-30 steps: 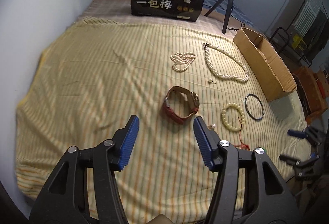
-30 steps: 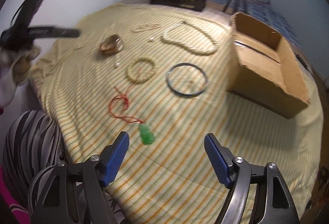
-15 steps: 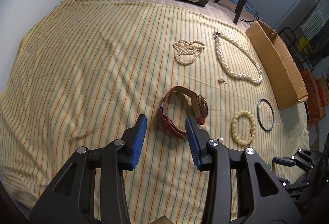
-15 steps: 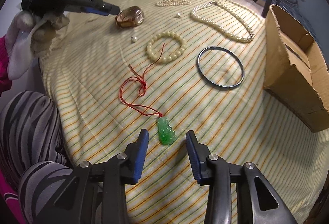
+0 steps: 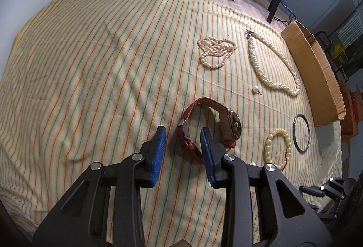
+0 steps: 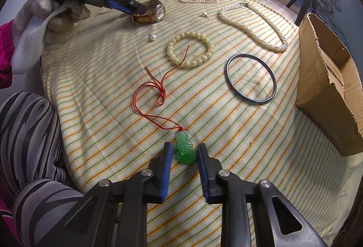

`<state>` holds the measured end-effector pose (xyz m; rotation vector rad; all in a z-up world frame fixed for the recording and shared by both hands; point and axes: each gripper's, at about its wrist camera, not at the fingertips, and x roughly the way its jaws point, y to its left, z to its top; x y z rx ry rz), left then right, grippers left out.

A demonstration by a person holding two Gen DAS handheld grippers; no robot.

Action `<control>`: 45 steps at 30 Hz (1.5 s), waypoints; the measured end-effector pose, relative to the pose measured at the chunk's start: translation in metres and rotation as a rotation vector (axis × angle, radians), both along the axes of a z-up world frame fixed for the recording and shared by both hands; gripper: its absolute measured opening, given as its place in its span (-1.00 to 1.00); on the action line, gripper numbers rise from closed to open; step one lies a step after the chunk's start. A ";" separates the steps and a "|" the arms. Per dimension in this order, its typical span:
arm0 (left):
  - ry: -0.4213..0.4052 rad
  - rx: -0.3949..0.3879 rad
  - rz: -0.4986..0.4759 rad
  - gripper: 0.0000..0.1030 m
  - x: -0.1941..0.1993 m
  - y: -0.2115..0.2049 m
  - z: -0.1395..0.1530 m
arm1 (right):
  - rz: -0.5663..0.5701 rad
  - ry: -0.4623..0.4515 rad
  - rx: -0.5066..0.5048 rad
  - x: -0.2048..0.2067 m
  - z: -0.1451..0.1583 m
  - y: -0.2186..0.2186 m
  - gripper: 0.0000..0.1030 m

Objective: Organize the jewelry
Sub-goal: 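Close the left tool on the watch strap while the right tool closes on the jade pendant, then carry the watch in the left tool and pendant in the right tool over the cardboard box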

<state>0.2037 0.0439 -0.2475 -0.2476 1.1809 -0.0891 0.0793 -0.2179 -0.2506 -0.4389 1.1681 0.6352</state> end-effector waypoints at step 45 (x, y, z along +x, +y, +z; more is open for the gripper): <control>-0.212 -0.009 -0.083 -0.86 -0.048 -0.038 0.087 | -0.314 -0.333 0.253 -0.018 0.129 -0.070 -0.71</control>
